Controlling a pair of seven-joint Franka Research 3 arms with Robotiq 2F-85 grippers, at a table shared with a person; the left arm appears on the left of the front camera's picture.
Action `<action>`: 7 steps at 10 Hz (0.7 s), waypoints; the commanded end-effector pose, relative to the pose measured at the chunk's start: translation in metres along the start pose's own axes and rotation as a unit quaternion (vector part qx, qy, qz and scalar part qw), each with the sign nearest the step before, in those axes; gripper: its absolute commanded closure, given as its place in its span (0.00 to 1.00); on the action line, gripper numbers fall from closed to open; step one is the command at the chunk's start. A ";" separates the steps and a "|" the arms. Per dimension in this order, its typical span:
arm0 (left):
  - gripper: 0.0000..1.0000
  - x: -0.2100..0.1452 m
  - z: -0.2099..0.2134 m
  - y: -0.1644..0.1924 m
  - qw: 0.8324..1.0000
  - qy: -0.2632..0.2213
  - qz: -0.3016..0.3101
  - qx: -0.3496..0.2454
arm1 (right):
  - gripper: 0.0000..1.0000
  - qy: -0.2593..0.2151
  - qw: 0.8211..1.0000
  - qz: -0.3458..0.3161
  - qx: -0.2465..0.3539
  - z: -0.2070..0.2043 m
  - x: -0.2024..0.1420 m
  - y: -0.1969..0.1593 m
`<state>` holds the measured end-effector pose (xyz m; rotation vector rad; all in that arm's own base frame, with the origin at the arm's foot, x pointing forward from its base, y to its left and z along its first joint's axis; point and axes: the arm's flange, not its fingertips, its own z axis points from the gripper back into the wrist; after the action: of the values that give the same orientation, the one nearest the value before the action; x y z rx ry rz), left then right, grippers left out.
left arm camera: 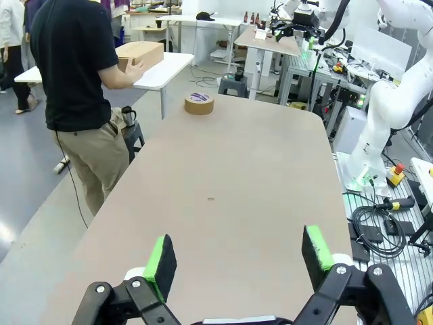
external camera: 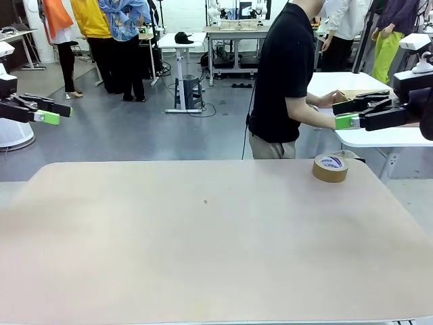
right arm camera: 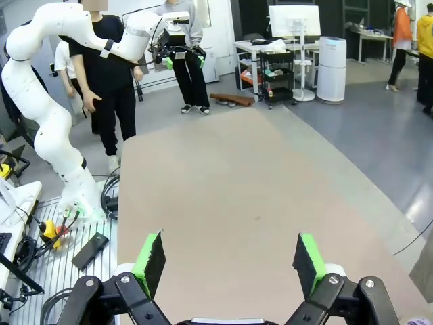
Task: Wrap the clocks to prevent damage.
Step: After the human seals the box with tape, release both hands from the side flaps of the Package Box.
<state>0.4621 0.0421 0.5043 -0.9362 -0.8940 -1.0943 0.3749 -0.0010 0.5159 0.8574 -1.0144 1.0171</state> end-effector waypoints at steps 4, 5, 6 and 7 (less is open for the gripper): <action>0.02 0.002 0.002 -0.002 1.000 -0.004 -0.005 0.000 | 0.00 -0.019 1.000 0.003 0.000 -0.001 0.002 -0.001; 0.02 0.002 0.002 -0.002 1.000 -0.004 -0.005 0.000 | 0.00 -0.019 1.000 0.003 0.000 -0.001 0.002 -0.001; 0.02 0.002 0.002 -0.002 1.000 -0.004 -0.005 0.000 | 0.00 -0.019 1.000 0.003 0.000 -0.001 0.002 -0.001; 0.02 0.002 0.002 -0.002 1.000 -0.004 -0.005 0.000 | 0.00 -0.019 1.000 0.003 0.000 -0.001 0.002 -0.001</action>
<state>0.4621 0.0425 0.5043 -0.9351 -0.8939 -1.0936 0.3744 -0.0019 0.5159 0.8596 -1.0133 1.0168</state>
